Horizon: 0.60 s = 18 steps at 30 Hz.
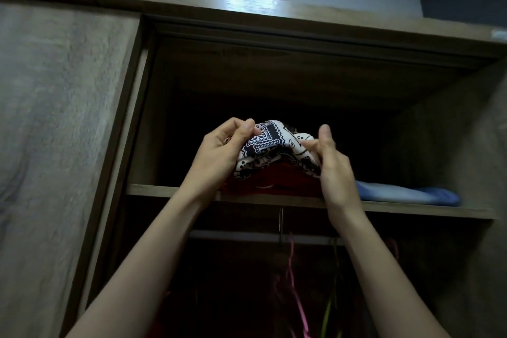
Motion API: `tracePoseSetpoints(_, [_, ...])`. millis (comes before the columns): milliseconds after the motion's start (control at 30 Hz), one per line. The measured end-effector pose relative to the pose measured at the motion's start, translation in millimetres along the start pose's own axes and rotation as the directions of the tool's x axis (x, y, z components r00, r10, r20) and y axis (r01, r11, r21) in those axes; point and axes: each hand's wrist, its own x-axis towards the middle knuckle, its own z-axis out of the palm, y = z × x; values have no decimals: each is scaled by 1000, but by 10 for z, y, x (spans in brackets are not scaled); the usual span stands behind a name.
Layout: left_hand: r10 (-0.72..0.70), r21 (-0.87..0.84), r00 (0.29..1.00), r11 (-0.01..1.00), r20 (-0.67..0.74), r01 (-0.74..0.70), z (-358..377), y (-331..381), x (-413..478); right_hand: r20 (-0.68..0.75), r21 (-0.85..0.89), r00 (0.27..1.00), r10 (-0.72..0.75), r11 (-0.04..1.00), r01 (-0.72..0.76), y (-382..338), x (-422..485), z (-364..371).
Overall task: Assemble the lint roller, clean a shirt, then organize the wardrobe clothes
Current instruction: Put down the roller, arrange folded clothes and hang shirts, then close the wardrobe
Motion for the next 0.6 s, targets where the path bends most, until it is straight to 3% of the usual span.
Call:
tracePoseSetpoints(233, [-42,4,999,999,-23,42,-8,61,-52,-93,-188,994,-54,981,35,83,99,88])
tracePoseSetpoints(400, [10,-49,999,999,51,-7,-59,70,-115,-18,-124,999,39,991,-41,4,13,84])
tracePoseSetpoints(600, [95,-32,995,995,17,-94,-39,12,-205,97,-91,986,-133,986,141,-169,-158,86])
